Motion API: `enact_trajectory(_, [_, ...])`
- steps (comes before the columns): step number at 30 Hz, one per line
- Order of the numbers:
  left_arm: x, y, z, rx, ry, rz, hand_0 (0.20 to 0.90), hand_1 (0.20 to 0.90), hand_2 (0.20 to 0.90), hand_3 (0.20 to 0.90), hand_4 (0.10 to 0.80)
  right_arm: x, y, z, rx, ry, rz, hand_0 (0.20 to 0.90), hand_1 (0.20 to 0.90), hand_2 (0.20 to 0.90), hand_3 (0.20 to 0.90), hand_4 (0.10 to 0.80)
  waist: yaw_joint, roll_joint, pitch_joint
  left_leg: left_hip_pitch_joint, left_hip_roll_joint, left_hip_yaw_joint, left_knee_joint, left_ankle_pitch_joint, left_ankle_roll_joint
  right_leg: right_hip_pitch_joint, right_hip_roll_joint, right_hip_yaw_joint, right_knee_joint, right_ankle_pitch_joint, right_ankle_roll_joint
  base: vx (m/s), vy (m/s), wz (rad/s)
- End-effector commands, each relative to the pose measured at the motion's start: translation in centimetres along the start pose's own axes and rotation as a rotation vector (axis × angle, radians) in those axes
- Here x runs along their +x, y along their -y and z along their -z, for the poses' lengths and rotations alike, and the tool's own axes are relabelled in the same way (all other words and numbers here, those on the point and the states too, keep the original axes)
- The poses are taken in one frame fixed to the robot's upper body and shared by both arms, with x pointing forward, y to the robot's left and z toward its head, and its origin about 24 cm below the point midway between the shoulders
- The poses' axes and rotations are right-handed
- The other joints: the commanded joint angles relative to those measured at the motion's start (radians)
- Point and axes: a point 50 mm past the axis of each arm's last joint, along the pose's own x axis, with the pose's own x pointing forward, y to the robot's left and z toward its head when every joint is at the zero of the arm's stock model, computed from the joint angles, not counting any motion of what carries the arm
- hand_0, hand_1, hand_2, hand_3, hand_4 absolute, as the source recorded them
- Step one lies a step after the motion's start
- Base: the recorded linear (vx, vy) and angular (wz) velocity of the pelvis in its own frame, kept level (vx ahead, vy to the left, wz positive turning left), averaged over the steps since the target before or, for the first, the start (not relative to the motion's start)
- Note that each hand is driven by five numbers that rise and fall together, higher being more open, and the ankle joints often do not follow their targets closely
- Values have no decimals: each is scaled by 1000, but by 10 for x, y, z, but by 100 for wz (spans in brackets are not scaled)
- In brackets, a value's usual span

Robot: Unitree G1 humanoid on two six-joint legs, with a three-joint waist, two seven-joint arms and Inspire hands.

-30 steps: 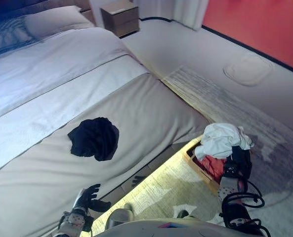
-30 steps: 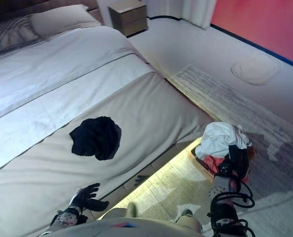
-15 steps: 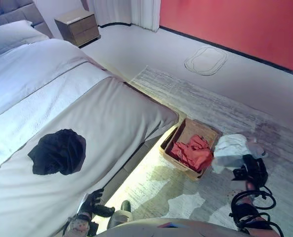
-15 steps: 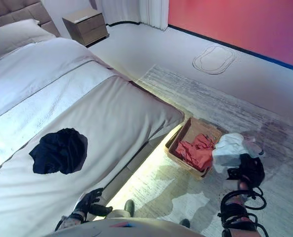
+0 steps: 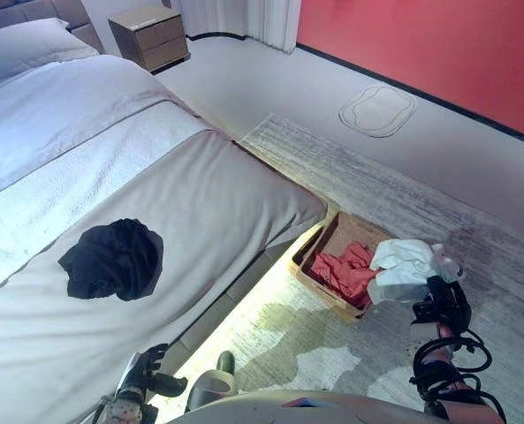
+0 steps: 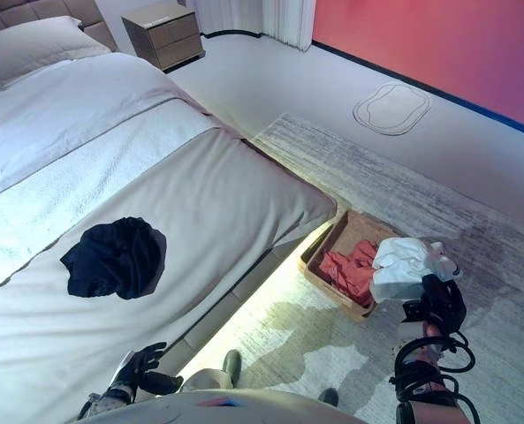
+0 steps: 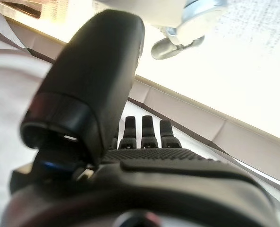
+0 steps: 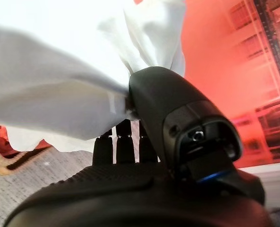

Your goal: Pick up the clothes from the bed and place them into the basket

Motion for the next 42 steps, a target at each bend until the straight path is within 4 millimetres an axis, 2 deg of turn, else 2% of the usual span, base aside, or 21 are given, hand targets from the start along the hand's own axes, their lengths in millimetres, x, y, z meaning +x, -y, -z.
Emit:
enact_trajectory(1, [5, -5, -16, 30, 85, -12, 900, 900, 900, 900, 800, 18, -44, -84, 5, 285, -181, 300, 300, 300, 200, 100, 38, 42, -21, -39, -40, -74, 14, -49, 9, 29, 24, -27, 66, -68, 11, 60, -14, 9])
enact_trajectory(10, [3, -4, -12, 24, 82, -17, 900, 900, 900, 900, 800, 21, -63, -103, -23, 317, -217, 300, 300, 300, 200, 100, 61, 63, -5, -57, -45, -111, 14, -36, -5, 22, 19, -52, 76, -75, 2, 27, 2, 6])
enact_trajectory(20, [0, -6, -3, -15, 62, -18, 900, 900, 900, 900, 800, 21, -81, -119, -80, 344, -285, 300, 300, 300, 200, 100, 72, 73, -11, -65, -48, -126, 12, -33, -14, 30, 11, -75, 76, -85, 1, 47, 26, 6])
enact_trajectory(21, [-1, -6, -1, -35, 62, -16, 900, 900, 900, 900, 800, 21, -83, -121, -100, 342, -290, 900, 900, 900, 900, 800, 73, 76, -13, -66, -49, -127, 13, -32, -15, 30, 8, -78, 78, -86, 2, 37, 81, 4])
enact_trajectory(27, [-3, -3, 5, -73, 38, 7, 900, 900, 900, 900, 800, 29, -86, -144, -147, 332, -292, 900, 900, 900, 900, 800, 81, 88, -12, -72, -58, -133, 13, -29, -15, 24, -4, -91, 91, -92, 3, 9, 61, 5])
enact_trajectory(31, [-4, -2, 8, -78, 26, 14, 900, 900, 900, 900, 800, 32, -83, -149, -156, 325, -269, 900, 900, 900, 900, 800, 85, 89, -15, -72, -62, -136, 12, -31, -14, 25, -7, -94, 93, -94, 3, 6, 19, 4])
enact_trajectory(42, [-3, 2, 6, -91, 24, 15, 900, 900, 900, 900, 800, 29, -92, -139, -142, 305, -287, 900, 900, 900, 900, 800, 74, 86, -5, -69, -61, -119, 5, -32, -12, 23, -6, -90, 83, -85, 8, -25, 2, 0])
